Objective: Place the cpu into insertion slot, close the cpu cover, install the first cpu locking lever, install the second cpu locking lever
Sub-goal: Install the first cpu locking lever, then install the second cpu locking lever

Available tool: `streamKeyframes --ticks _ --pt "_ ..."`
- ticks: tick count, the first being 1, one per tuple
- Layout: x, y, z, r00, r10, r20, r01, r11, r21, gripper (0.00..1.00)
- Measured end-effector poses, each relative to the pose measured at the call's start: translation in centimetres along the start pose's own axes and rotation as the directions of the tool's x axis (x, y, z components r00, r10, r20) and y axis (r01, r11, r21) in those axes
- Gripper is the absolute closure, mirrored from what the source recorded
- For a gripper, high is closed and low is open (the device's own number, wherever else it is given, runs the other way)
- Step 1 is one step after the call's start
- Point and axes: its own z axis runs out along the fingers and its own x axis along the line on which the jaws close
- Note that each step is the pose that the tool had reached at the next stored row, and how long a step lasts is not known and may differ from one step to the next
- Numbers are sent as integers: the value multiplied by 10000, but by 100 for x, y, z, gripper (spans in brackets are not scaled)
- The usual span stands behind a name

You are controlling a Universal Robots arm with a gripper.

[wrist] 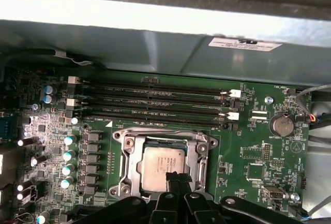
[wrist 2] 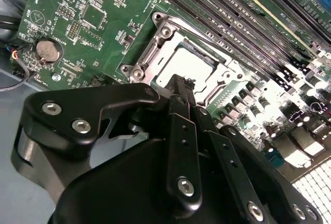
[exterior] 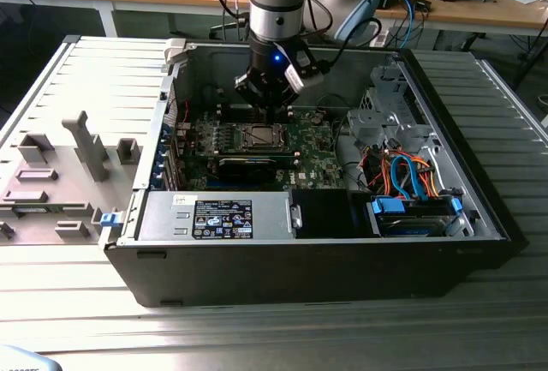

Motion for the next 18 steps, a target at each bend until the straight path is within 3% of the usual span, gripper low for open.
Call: streamKeyframes --ticks 8,18 --pt "-3 -1 -137 10000 -1 0 1 10000 -1 89" --pt "-3 -1 -147 10000 -1 0 1 10000 -1 89"
